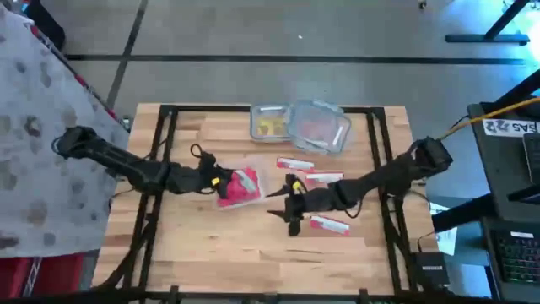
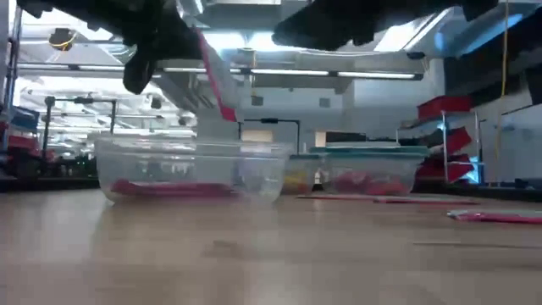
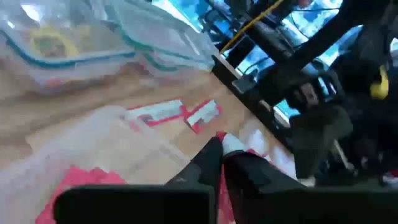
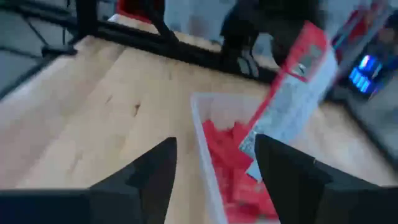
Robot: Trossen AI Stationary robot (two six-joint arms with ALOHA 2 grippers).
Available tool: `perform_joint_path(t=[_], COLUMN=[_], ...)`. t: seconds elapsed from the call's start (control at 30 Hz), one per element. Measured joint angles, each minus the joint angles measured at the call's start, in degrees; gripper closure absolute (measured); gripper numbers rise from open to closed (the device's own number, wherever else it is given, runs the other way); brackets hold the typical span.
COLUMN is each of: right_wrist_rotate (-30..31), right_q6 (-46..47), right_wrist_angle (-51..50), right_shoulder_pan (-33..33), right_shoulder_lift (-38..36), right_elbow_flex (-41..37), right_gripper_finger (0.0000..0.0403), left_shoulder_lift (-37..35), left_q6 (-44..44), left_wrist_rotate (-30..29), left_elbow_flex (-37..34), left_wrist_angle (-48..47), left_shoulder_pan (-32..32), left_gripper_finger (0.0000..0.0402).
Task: Sort candy
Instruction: Put the pink strip candy into the rectangular transparent bin
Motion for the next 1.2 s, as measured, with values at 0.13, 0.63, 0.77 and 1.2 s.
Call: perform_joint_path(t=[0.13, 0.63, 0.77, 1.2], right_wrist_rotate=[-6.6, 21.3, 17.9, 34.6], right_q6=[-2.3, -10.9, -11.2, -2.6], right_wrist_angle=[9.2, 9.0, 8.2, 5.4], right_shoulder_pan=[-0.8, 1.5, 1.8, 0.1], right_shoulder_lift=[4.5, 20.2, 21.7, 21.8], right_elbow_flex=[0.1, 13.8, 17.8, 21.7], right_gripper_finger=[0.0197, 0.0204, 0.0166, 0.0111], left_shoulder_lift=[0.0, 0.1, 0.1, 0.1], left_q6=[0.0, 1.5, 1.7, 3.2], left_wrist_rotate=[0.0, -0.4, -0.6, -0.9], left_elbow_flex=[0.0, 0.0, 0.0, 0.0], left_wrist_angle=[-0.1, -0.3, -0.2, -0.4], left_shoulder_pan=[0.0, 0.0, 0.0, -0.6], left_gripper_finger=[0.0401, 0.0401, 0.0401, 0.0401])
